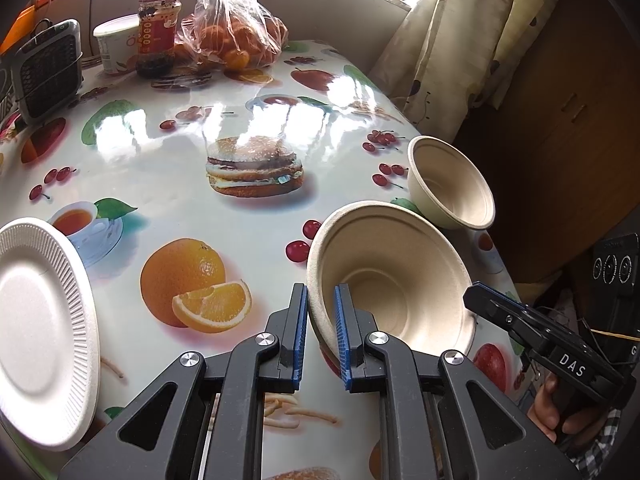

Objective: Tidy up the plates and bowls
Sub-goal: 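Lower the held bowls into the other beige bowls and open both tools, then withdraw both open tools and move them to the nested beige bowls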

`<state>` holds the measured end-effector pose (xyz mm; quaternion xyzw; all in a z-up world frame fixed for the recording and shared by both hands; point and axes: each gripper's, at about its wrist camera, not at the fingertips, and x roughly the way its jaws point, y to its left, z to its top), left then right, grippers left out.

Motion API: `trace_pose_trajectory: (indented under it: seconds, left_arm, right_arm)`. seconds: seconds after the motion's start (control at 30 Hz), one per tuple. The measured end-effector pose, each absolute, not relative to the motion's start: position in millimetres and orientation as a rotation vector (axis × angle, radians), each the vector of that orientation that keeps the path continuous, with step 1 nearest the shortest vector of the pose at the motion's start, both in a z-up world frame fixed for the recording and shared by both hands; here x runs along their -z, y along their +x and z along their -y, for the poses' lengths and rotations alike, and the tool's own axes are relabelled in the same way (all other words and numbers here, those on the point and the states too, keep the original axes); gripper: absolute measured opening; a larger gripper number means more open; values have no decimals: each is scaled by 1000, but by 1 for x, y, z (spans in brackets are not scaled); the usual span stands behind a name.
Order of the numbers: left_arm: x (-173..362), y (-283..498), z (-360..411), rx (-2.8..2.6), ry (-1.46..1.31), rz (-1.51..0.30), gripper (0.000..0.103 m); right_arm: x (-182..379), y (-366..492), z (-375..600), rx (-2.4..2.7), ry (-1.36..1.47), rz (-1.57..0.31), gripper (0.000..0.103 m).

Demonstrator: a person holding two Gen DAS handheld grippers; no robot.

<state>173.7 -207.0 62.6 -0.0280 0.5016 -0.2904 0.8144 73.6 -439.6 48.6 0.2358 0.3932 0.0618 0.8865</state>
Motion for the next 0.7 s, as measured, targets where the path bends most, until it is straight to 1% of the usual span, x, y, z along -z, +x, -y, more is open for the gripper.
trace_pose_trajectory:
  seconds: [0.23,0.43,0.5,0.6,0.7]
  left_arm:
    - [-62,174,207,620,-57,-1070,15]
    - [-63,175,209,627,-56,-1068,20]
    - [-62,175,210,624,-52,-1072,25]
    - [-61,175,211,623,-51,-1075,25]
    - [-60,175,211,622,-50,-1076,25]
  right_arm:
    - [-48,73,440,-130,490,-817,17]
    - [-48,74,441,-130,490,-818,17]
    - [-48,74,440,-131,493,-819,19]
    - [-48,73,440,-126,496,-819,22]
    - [-48,73,440,-125,501,-819,23]
